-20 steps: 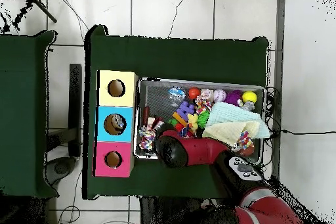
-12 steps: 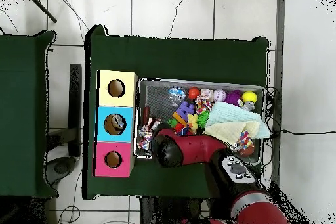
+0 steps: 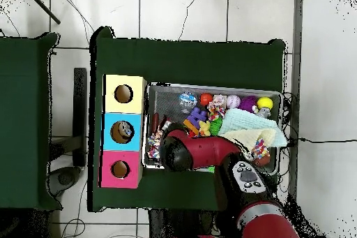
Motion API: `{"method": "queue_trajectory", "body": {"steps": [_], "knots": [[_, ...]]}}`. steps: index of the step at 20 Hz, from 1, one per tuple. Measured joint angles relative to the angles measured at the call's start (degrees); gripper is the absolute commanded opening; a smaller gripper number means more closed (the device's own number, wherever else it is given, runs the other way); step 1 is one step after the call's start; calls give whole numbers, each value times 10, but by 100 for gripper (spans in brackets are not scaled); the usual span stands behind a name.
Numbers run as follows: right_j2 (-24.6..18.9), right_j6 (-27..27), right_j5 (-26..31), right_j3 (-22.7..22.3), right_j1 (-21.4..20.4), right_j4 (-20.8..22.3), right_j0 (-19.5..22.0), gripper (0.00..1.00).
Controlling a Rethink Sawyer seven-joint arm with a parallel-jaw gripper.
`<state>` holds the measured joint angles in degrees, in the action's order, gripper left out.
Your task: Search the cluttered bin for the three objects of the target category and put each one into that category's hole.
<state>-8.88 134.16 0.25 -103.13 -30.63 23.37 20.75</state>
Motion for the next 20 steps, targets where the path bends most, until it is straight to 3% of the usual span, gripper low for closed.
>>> {"method": "queue_trajectory", "body": {"steps": [20], "knots": [[44, 0, -72, 70, 27, 13, -26, 100]]}}
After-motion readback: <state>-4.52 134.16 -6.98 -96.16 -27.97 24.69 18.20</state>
